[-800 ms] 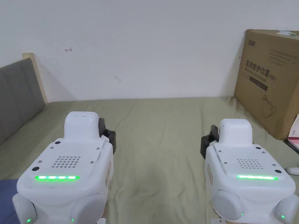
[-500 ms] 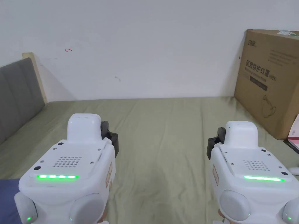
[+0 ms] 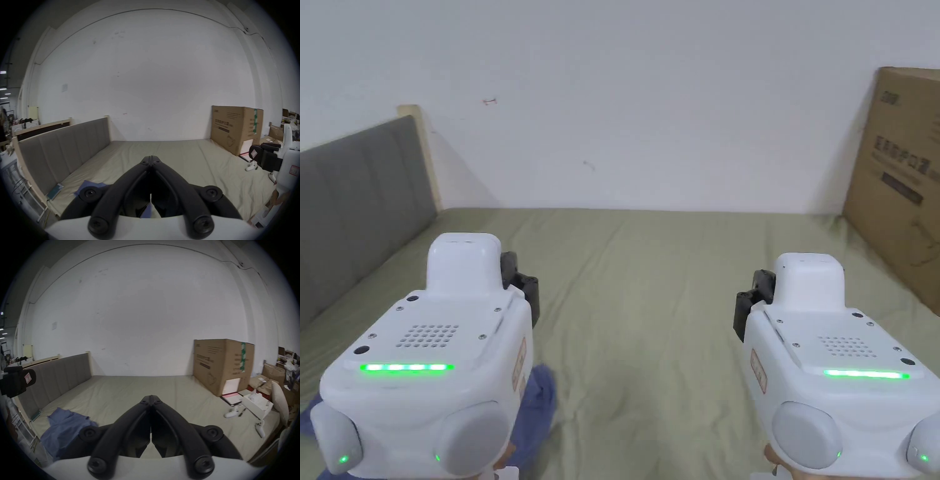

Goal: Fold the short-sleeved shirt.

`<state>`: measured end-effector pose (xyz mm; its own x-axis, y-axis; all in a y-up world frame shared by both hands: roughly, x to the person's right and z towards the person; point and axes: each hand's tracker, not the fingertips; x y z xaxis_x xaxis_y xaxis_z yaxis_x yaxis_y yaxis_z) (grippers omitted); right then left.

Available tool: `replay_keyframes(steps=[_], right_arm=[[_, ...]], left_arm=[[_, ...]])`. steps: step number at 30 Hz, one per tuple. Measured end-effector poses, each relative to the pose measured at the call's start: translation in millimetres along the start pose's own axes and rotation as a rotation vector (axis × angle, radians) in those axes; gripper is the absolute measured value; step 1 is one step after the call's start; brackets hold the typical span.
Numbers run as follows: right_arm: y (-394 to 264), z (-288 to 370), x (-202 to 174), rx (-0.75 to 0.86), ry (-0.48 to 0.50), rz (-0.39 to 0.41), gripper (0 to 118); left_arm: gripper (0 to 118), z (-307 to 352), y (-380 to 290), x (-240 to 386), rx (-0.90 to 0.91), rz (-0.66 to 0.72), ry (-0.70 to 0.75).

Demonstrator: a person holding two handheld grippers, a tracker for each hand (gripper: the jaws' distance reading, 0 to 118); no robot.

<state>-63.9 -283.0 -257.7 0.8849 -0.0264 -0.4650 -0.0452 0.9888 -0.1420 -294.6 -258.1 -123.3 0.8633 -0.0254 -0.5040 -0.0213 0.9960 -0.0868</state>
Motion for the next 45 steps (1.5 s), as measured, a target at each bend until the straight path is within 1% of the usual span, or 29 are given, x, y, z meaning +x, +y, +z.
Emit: replay_keyframes(steps=[3,6,8,11,17,23,29,30,32,33,35,36,37,38,40,42,45], right_arm=[[-1,-7,-32,-0.007,0.096,0.018,0],[-4,-16,-62,-0.021,0.191,0.026,0],[-5,-19,-78,-0.03,0.238,0.022,0],[-7,-24,-95,-0.037,0.273,0.028,0],[-13,-29,-105,-0.063,0.299,0.046,0],[-25,-42,-95,-0.122,0.279,0.018,0],[-40,-60,-88,-0.178,0.251,0.016,0],[-43,-64,-88,-0.186,0.247,0.018,0],[-48,-74,-86,-0.204,0.24,0.018,0],[-51,-79,-86,-0.218,0.234,0.017,0],[-57,-88,-85,-0.248,0.222,0.015,0],[-61,-93,-83,-0.259,0.219,0.01,0],[-64,-96,-82,-0.269,0.215,0.006,0],[-68,-100,-81,-0.282,0.21,0.004,0],[-76,-107,-79,-0.302,0.205,0.004,0],[-82,-115,-80,-0.33,0.197,0.008,0],[-92,-122,-80,-0.36,0.192,0.01,0]], left_arm=[[0,11,0,-35,-0.014,0.044,0.073],[0,22,-1,-64,-0.026,0.053,0.167],[0,28,-2,-78,-0.029,0.046,0.208],[0,34,-3,-94,-0.029,0.046,0.239],[0,25,-14,-107,-0.079,0.079,0.259],[0,-6,-37,-105,-0.171,0.071,0.239],[0,-52,-77,-102,-0.34,0.107,0.216],[0,-58,-84,-103,-0.343,0.116,0.207],[0,-75,-97,-102,-0.405,0.131,0.182],[5,-85,-105,-103,-0.436,0.134,0.172],[74,-108,-120,-104,-0.521,0.144,0.16],[97,-118,-129,-106,-0.559,0.158,0.128],[110,-127,-139,-107,-0.582,0.177,0.11],[113,-136,-148,-107,-0.602,0.19,0.105],[113,-157,-170,-111,-0.63,0.228,0.107],[113,-176,-187,-110,-0.701,0.251,0.108],[113,-201,-211,-105,-0.799,0.233,0.077]])
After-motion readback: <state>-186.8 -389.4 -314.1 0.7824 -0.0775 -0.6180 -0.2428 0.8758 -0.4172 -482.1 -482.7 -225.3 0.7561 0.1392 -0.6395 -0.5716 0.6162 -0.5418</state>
